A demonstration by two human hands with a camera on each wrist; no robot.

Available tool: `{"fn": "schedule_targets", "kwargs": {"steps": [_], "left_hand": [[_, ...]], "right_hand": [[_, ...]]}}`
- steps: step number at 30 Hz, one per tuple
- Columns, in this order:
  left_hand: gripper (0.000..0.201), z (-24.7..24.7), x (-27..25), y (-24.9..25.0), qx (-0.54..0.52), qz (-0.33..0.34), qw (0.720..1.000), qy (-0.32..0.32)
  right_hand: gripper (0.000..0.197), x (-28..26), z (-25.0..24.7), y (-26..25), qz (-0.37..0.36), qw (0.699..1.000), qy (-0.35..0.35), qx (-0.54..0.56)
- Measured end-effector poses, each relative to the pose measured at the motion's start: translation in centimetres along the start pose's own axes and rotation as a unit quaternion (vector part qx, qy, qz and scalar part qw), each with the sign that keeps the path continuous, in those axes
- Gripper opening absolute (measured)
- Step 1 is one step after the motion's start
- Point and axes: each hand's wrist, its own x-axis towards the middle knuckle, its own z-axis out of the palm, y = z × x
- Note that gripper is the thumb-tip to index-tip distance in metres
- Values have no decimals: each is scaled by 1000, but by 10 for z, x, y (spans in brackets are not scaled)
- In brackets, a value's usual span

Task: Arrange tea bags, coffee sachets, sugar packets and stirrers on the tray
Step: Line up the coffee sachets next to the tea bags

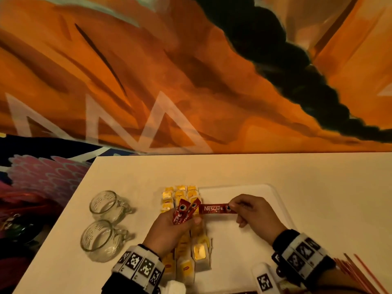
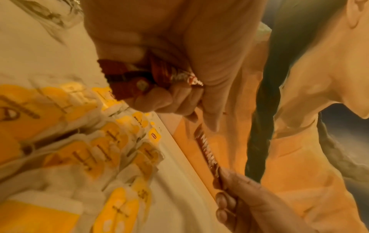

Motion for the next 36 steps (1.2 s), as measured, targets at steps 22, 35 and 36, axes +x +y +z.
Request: {"fn": "schedule_targets", "kwargs": {"steps": [22,35,36], "left_hand": [[16,-7,5,-22,-25,-49,998,27],[19,-9,8,-44,-69,-92,993,24],[20,-9,8,-45,-77,-93,993,18]], "right_hand": [[12,107,8,31,96,981,91,-142],[19,115,12,36,93,979,113,-142],[21,114,11,35,96,978,114,-144]]}}
